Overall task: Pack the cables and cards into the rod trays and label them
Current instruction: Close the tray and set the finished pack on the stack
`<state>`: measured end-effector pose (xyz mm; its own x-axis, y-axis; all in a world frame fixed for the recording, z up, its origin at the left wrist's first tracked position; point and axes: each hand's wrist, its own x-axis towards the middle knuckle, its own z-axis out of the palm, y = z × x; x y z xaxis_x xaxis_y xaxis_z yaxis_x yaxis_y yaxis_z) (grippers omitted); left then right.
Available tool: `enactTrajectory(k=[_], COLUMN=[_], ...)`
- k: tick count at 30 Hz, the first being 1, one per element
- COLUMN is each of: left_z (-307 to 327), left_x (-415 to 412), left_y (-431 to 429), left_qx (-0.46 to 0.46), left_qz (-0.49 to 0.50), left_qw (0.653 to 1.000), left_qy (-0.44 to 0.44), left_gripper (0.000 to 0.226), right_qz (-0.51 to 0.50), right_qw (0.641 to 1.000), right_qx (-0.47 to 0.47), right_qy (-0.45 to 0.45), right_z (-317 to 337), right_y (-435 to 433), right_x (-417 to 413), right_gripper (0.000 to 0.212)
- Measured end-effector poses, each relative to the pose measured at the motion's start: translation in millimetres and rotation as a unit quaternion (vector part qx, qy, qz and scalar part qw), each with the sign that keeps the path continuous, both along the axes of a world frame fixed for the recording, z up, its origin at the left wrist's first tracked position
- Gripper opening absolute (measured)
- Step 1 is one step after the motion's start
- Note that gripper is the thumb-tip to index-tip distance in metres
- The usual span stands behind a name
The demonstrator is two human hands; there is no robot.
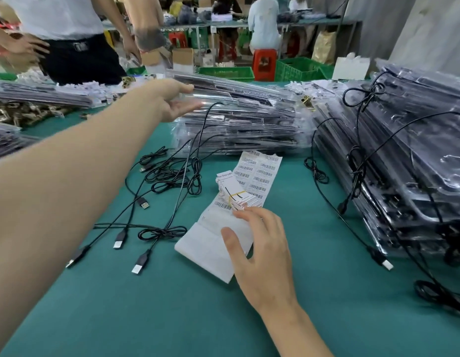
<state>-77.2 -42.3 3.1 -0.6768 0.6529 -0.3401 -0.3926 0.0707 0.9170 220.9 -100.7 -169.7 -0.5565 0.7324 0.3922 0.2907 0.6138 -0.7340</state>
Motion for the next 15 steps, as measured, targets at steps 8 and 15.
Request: enactTrajectory(k=[8, 15], left_z=[-6.0, -51.7], left_x=[56.7, 141.5], left_y=[-130.9, -267.8], left_qx=[0.180, 0.188], left_qz=[0.102, 0.158], left_qw=[0.978, 0.969], left_qy=[-0.015, -0.037], left_gripper=[0.038, 0.043], right_qz=[-0.002, 0.139], right_qw=[0.999, 0.950], right_qx=[-0.022, -0.217], right_qy=[0.044, 0.176], right_z=[3.4, 41.0], right_y=[1.4, -26.7], right_x=[3.1, 21.0], right_gripper=[0.037, 0.061])
